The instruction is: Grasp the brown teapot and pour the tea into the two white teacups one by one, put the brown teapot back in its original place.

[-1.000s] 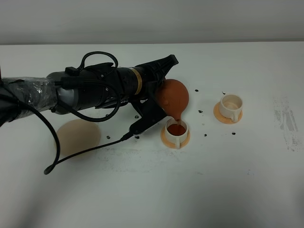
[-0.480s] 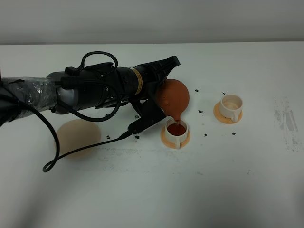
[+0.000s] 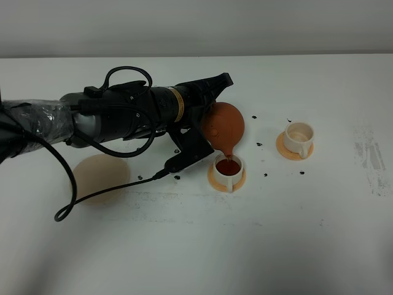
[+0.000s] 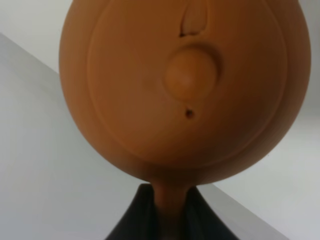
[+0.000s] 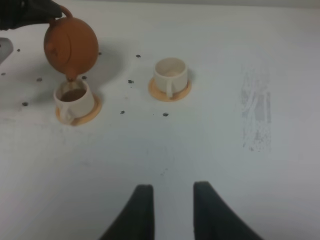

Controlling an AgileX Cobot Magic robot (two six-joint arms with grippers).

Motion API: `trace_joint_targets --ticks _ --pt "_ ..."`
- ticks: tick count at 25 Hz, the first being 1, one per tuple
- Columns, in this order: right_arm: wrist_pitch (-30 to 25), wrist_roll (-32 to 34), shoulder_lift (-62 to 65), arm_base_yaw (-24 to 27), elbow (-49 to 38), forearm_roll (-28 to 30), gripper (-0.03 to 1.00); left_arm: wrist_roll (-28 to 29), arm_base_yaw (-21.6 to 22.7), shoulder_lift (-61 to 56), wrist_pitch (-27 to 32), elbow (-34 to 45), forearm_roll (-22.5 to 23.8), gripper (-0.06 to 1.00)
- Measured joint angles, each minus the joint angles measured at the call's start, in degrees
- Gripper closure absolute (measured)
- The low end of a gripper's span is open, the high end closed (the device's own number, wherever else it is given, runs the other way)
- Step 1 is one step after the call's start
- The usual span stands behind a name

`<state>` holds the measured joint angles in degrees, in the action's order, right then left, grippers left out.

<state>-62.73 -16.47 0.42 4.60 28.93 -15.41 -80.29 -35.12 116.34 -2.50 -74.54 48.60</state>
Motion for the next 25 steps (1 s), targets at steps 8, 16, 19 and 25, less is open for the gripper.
trace_joint_targets --ticks 8,16,19,25 --pt "0.00 0.00 0.00 0.00 0.00 0.00 0.75 -0.04 0.00 0.00 -0.73 0.00 -0.14 0.82" --pt "0.00 0.00 0.00 0.00 0.00 0.00 0.75 0.01 0.80 0.00 -0.86 0.00 -4.71 0.82" --pt "0.00 0.00 0.00 0.00 0.00 0.00 0.75 0.60 1.04 -0.06 -0.27 0.00 -6.78 0.82" --pt "0.00 0.00 0.00 0.00 0.00 0.00 0.75 8.14 1.04 -0.17 0.89 0.00 -7.34 0.82"
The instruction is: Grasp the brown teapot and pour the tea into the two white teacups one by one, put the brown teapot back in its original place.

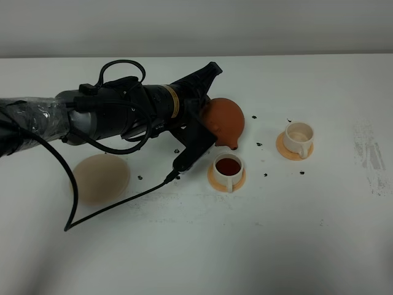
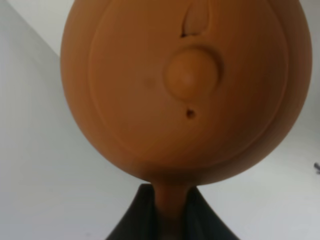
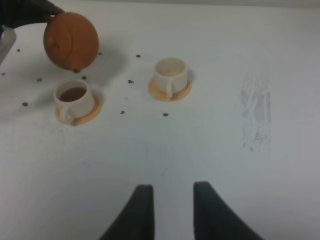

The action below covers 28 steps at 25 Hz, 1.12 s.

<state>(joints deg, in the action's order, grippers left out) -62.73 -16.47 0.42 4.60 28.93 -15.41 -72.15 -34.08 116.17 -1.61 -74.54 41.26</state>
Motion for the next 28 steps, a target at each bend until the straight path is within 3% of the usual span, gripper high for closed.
trace_joint_targets --ticks 4,10,14,20,22,28 --pt "0.00 0.00 0.00 0.00 0.00 0.00 0.75 7.48 0.00 -1.13 3.15 0.06 -0.43 0.82" --pt "0.00 0.00 0.00 0.00 0.00 0.00 0.75 15.22 0.00 -8.27 8.15 2.44 -6.02 0.82" --pt "0.00 0.00 0.00 0.00 0.00 0.00 0.75 18.31 0.00 -13.78 11.94 6.69 -15.36 0.82" --pt "0.00 0.00 0.00 0.00 0.00 0.00 0.75 19.99 0.00 -20.89 19.02 13.51 -36.34 0.82" --pt "0.00 0.00 0.00 0.00 0.00 0.00 0.75 20.05 0.00 -21.52 22.08 15.01 -41.26 0.82" --pt "0.00 0.00 0.00 0.00 0.00 0.00 0.75 26.05 0.00 -21.41 27.65 17.66 -47.80 0.82"
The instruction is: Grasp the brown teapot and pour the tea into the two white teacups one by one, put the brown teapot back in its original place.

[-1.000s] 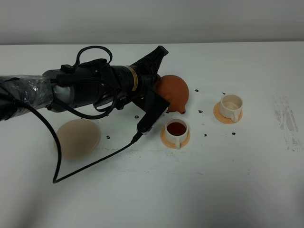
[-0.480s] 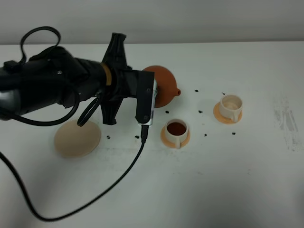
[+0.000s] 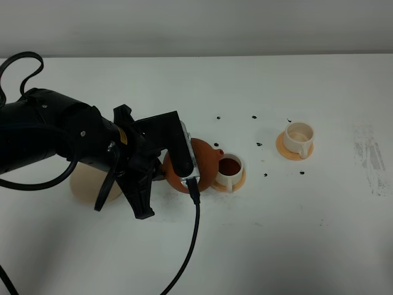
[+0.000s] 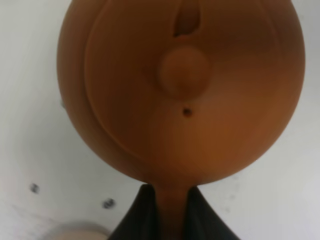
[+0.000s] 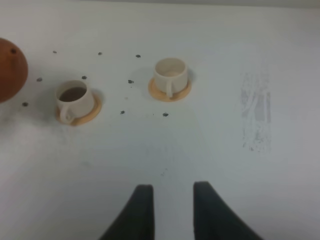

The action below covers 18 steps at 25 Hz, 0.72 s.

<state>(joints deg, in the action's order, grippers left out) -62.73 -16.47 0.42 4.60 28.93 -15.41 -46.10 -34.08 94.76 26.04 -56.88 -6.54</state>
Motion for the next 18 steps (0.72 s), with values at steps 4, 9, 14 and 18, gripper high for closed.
trace_joint_targets --ticks 4,9,14,18 --pt "0.00 0.00 0.00 0.00 0.00 0.00 0.75 3.91 0.51 0.01 -0.09 1.97 -0.43 0.82" --pt "0.00 0.00 0.00 0.00 0.00 0.00 0.75 4.37 0.57 0.12 -2.75 6.17 -0.71 0.82" --pt "0.00 0.00 0.00 0.00 0.00 0.00 0.75 4.44 0.83 1.77 -6.25 8.89 -1.57 0.82" --pt "0.00 0.00 0.00 0.00 0.00 0.00 0.75 4.64 1.14 5.52 -7.06 9.02 -2.49 0.82"
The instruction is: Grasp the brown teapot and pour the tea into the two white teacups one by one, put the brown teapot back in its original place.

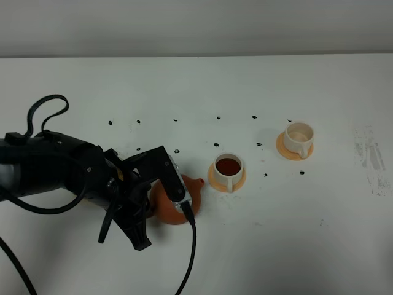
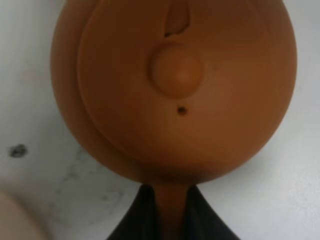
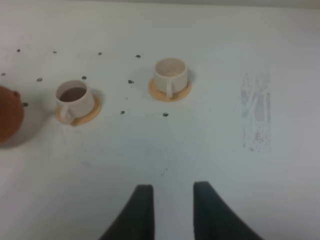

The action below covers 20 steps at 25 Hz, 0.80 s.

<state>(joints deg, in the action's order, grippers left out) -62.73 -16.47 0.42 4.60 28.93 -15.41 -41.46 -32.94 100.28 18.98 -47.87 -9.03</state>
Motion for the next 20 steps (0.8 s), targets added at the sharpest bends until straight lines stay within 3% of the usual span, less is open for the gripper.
trace_joint_targets --ticks 11,15,20 --pt "0.00 0.00 0.00 0.00 0.00 0.00 0.75 0.19 0.07 -1.63 0.38 -0.97 -0.52 0.82" --pt "0.00 0.00 0.00 0.00 0.00 0.00 0.75 0.45 0.34 -3.41 4.05 -6.69 -0.72 0.82" --pt "0.00 0.00 0.00 0.00 0.00 0.00 0.75 0.45 1.97 -0.04 9.79 -19.57 0.79 0.82"
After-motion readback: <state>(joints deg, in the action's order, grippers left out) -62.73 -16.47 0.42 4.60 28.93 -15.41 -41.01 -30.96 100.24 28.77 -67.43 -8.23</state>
